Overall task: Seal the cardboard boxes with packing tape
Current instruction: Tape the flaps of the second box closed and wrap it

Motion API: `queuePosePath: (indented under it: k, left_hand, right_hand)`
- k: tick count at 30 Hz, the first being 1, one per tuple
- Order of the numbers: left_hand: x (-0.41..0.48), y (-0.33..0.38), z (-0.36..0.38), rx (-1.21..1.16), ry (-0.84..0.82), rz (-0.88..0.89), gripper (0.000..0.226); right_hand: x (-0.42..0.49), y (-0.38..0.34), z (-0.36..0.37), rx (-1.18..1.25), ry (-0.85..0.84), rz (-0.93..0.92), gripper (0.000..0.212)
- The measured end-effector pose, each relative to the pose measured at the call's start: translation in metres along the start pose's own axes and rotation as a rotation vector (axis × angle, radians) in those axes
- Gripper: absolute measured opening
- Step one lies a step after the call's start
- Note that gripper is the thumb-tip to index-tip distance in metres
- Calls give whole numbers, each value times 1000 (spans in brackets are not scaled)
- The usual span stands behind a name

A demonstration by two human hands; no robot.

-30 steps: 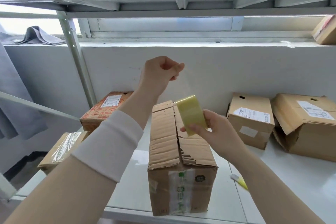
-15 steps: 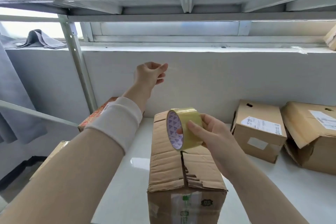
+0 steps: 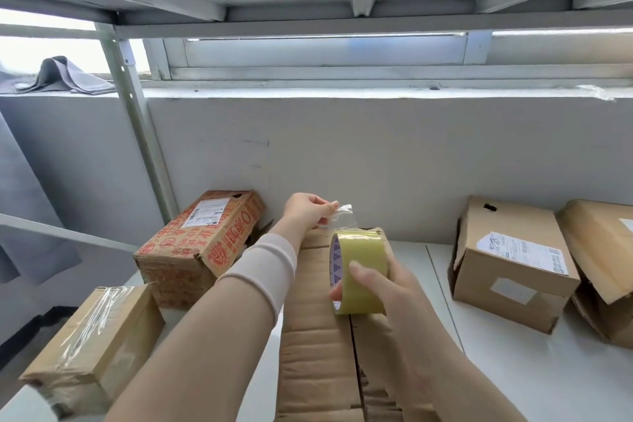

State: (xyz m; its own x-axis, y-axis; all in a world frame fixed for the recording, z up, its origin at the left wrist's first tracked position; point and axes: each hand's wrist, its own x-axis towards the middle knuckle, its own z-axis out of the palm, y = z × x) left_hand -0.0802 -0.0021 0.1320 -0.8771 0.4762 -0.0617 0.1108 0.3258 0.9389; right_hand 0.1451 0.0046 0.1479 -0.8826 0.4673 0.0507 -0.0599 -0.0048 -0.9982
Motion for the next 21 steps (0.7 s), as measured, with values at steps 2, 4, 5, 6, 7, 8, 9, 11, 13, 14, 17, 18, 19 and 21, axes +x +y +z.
queuePosePath:
  k: [2, 4, 5, 6, 7, 8, 9, 11, 13, 14, 17, 18, 19, 21]
  left_hand:
    - [3, -4, -2, 56, 19, -10, 21]
    - [6, -9, -3, 130, 34, -34, 22]
    - [7, -12, -2, 152, 36, -48, 22]
    - [9, -14, -2, 169, 37, -56, 22]
    - [10, -14, -1, 186, 32, -62, 22]
    - [11, -14, 0, 203, 26, -64, 21]
    - [12, -13, 0, 214, 17, -66, 21]
    - [13, -11, 2, 227, -1, -67, 20]
    - [14, -11, 3, 209, -11, -53, 22]
    - [15, -12, 3, 188, -16, -47, 23]
    - [17, -15, 4, 204, -16, -37, 23]
    - [19, -17, 4, 239, -15, -42, 23]
    - [21, -18, 5, 278, -16, -54, 22]
    - [25, -19, 7, 360, -21, -102, 27]
  right_hand:
    - [2, 1, 1, 11, -17, -13, 12]
    - [5, 0, 3, -2, 19, -47, 7]
    - [6, 0, 4, -13, 46, -66, 7]
    - [6, 0, 4, -22, 69, -83, 9]
    - [6, 2, 5, -40, 86, -102, 9]
    - [5, 4, 6, -72, 101, -125, 10]
    - [3, 6, 6, -115, 116, -153, 10]
    - [0, 10, 9, -169, 163, -208, 14]
    - [-2, 11, 11, -164, 191, -237, 25]
    - [-2, 11, 12, -156, 196, -242, 29]
    - [-2, 13, 12, -148, 199, -244, 34]
    - [-1, 13, 12, -144, 200, -243, 34]
    - [-1, 13, 12, -137, 200, -241, 33]
    - [0, 14, 12, -132, 201, -233, 26]
